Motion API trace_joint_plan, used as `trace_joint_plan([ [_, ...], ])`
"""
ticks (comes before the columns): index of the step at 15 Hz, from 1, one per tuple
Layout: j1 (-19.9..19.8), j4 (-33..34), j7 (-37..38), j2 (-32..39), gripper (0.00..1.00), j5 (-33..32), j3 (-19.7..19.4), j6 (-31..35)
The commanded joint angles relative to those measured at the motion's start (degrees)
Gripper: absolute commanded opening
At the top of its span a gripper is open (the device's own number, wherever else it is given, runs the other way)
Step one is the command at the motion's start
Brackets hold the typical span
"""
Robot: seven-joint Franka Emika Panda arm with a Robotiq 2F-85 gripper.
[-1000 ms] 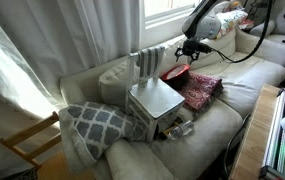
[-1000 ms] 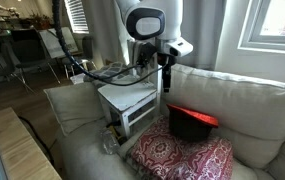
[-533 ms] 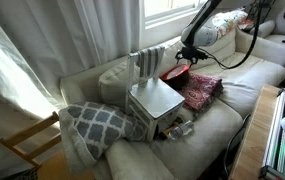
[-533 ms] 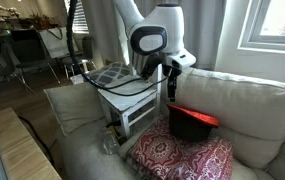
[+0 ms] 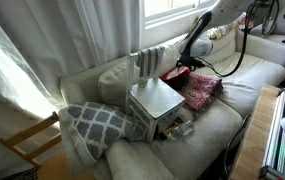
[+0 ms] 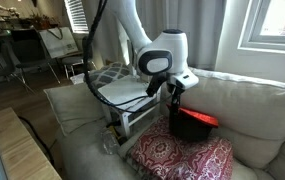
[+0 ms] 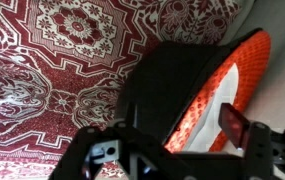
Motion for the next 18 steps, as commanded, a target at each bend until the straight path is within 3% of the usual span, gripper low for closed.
trace_joint_plan([
  [1, -0.1, 5.3, 2.4, 5.4, 0.53, 0.8, -0.1, 1.0],
  [8, 0.3, 9.5, 7.8, 9.4, 0.02, 1.6, -0.7, 2.2],
  [13, 3.5, 1.1, 6.2, 0.2, 0.02, -0.7, -3.1, 7.0],
  [15, 5.1, -4.4, 2.7, -5.2, 0.02, -2.1, -3.7, 10.4],
  [18, 5.7, -12.4, -4.5, -13.2, 0.02, -3.5, -1.6, 17.2],
])
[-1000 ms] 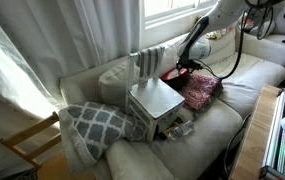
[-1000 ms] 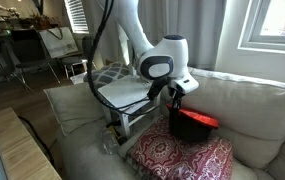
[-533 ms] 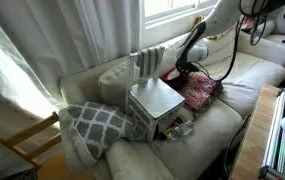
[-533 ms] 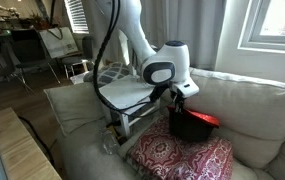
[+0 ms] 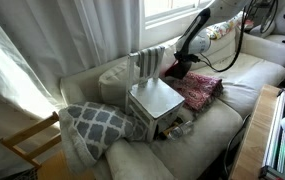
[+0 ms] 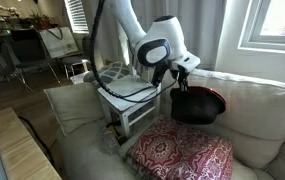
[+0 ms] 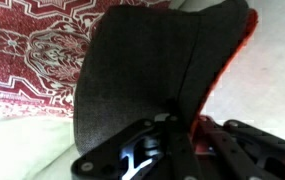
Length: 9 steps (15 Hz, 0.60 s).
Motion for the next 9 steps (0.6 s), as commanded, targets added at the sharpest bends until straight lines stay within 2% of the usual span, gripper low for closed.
trace_joint_plan([
  [1, 1.0, -13.9, -8.0, -12.6, 0.02, -2.4, 2.2, 8.0],
  [4, -0.6, -22.3, -14.0, -21.3, 0.02, -5.3, 6.4, 14.0],
  [7, -5.1, -28.3, -18.8, -27.8, 0.02, -9.9, 13.0, 18.4],
  [9, -12.9, -29.9, -18.8, -30.0, 0.02, -15.3, 22.2, 22.3],
])
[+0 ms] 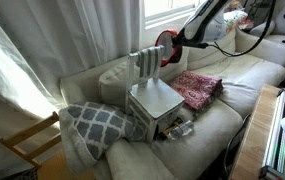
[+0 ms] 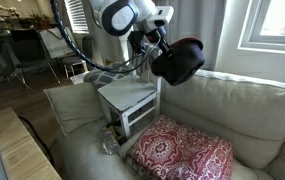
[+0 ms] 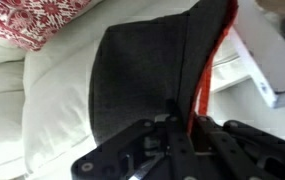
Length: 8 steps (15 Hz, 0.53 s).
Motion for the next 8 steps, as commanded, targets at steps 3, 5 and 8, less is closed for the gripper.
trace_joint_plan([
  [3, -7.0, -3.9, -1.0, -4.4, 0.08, -4.8, 8.5, 3.2],
  [5, -8.3, -4.5, -1.5, -5.1, 0.02, -5.3, 9.5, 3.2],
  [8, -14.9, -5.7, -2.9, -4.8, 0.02, -15.2, 18.3, 5.8],
])
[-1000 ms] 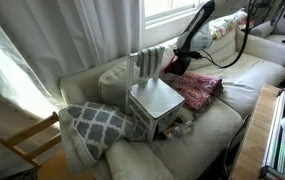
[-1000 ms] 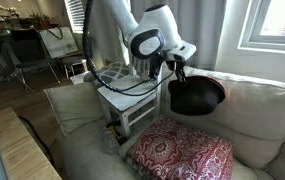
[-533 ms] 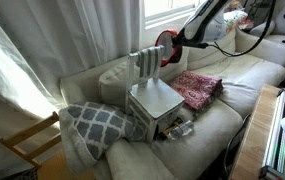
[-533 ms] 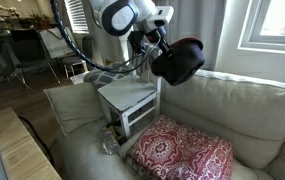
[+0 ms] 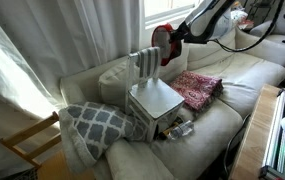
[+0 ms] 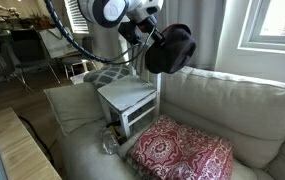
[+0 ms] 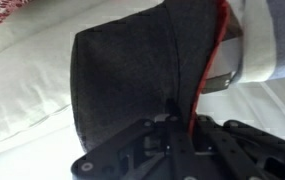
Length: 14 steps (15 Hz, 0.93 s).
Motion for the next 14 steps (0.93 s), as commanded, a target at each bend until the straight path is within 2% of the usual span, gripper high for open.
trace_joint_plan([
  [1, -7.0, -1.4, -0.7, 0.4, 0.02, -10.0, 9.3, 3.0],
  [5, -14.5, -2.7, -1.9, 1.6, 0.02, -23.0, 17.3, 2.4],
  [8, -18.7, -4.2, -4.5, 2.3, 0.02, -31.2, 19.8, -0.3],
  [10, -19.6, -5.0, -6.6, 2.4, 0.02, -34.3, 19.4, -1.6],
  [11, -19.7, -5.3, -7.8, 2.3, 0.10, -35.5, 18.9, -2.1],
  [12, -19.9, -5.5, -8.8, 2.3, 0.33, -36.5, 18.5, -2.3],
  [14, -21.9, -5.8, -9.9, 2.7, 0.36, -39.0, 20.0, -2.8],
])
